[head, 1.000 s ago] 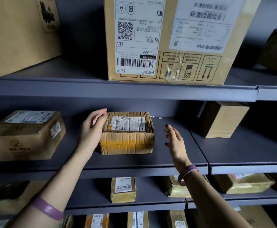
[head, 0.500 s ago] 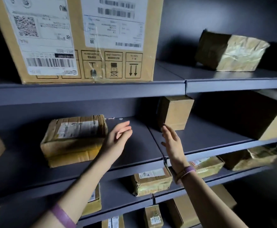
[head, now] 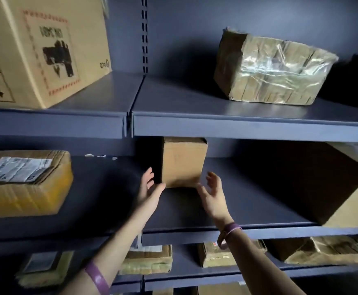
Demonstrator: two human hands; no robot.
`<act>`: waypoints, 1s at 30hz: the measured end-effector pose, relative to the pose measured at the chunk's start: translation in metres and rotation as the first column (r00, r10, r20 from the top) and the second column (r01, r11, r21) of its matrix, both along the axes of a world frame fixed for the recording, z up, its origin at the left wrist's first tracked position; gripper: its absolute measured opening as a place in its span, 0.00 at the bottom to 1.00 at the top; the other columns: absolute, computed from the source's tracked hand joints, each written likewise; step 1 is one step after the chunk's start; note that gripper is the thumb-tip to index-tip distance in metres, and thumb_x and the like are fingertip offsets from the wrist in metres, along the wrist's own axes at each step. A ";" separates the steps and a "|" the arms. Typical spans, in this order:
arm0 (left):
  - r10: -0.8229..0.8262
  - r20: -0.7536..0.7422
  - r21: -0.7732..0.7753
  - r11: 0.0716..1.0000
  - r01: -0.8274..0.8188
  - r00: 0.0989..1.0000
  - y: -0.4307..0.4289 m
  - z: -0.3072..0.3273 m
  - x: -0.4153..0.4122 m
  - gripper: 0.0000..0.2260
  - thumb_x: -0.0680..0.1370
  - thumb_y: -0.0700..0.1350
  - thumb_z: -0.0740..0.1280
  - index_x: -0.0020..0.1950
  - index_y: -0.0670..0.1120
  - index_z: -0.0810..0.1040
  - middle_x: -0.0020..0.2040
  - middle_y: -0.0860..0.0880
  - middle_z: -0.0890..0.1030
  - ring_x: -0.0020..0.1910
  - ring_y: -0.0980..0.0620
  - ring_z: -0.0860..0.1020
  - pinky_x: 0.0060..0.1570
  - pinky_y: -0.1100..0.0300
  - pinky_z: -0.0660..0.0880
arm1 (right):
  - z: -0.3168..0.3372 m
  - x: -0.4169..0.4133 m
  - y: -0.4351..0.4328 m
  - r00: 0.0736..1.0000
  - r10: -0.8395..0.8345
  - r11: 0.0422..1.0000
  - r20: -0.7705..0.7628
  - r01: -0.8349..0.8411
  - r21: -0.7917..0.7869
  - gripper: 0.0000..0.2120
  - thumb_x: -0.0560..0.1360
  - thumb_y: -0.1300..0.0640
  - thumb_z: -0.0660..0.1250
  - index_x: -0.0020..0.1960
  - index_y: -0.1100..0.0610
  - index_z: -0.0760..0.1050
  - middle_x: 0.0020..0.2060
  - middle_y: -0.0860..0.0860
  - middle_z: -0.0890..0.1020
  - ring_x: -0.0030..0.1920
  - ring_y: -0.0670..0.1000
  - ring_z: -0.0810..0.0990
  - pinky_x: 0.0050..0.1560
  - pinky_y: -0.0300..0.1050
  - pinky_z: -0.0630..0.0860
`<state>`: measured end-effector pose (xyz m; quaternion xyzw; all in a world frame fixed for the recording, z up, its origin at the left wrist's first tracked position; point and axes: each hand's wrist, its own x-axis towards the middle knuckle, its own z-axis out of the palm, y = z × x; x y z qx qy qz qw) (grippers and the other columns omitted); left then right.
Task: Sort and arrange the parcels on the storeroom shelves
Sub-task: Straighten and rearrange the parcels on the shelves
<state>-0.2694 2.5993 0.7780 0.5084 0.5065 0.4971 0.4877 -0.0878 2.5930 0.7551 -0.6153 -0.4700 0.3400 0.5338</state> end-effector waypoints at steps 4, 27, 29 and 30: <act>0.004 0.027 -0.031 1.000 -0.003 1.000 0.007 -0.012 0.022 0.29 0.79 0.34 0.63 0.77 0.48 0.56 0.74 0.47 0.65 0.70 0.52 0.67 0.63 0.64 0.64 | -0.011 0.004 0.007 0.981 0.154 0.988 0.116 -0.153 -0.021 0.31 0.77 0.61 0.67 0.76 0.55 0.57 0.65 0.45 0.72 0.65 0.41 0.70 0.58 0.22 0.64; -0.017 0.219 0.090 0.996 -0.003 0.976 -0.011 0.001 0.009 0.21 0.78 0.34 0.57 0.67 0.51 0.76 0.62 0.61 0.78 0.61 0.59 0.75 0.63 0.53 0.70 | -0.015 -0.011 -0.046 0.984 0.174 0.919 0.036 -0.175 0.353 0.22 0.81 0.53 0.61 0.74 0.49 0.59 0.72 0.42 0.68 0.72 0.41 0.66 0.73 0.42 0.64; -0.060 0.187 0.175 0.984 0.027 0.980 -0.022 0.005 0.013 0.20 0.77 0.32 0.59 0.63 0.50 0.78 0.60 0.59 0.79 0.60 0.59 0.76 0.63 0.57 0.71 | -0.009 0.001 -0.033 0.989 0.116 0.946 -0.086 -0.083 0.314 0.14 0.82 0.55 0.58 0.67 0.48 0.64 0.62 0.40 0.75 0.62 0.39 0.75 0.67 0.45 0.71; -0.071 0.126 0.220 0.975 0.042 0.989 -0.027 0.007 0.016 0.20 0.76 0.32 0.61 0.61 0.51 0.79 0.60 0.57 0.78 0.59 0.61 0.75 0.62 0.62 0.70 | -0.008 0.006 -0.027 0.988 0.084 0.955 -0.129 -0.043 0.294 0.10 0.83 0.56 0.57 0.63 0.47 0.67 0.58 0.41 0.76 0.57 0.39 0.76 0.65 0.46 0.72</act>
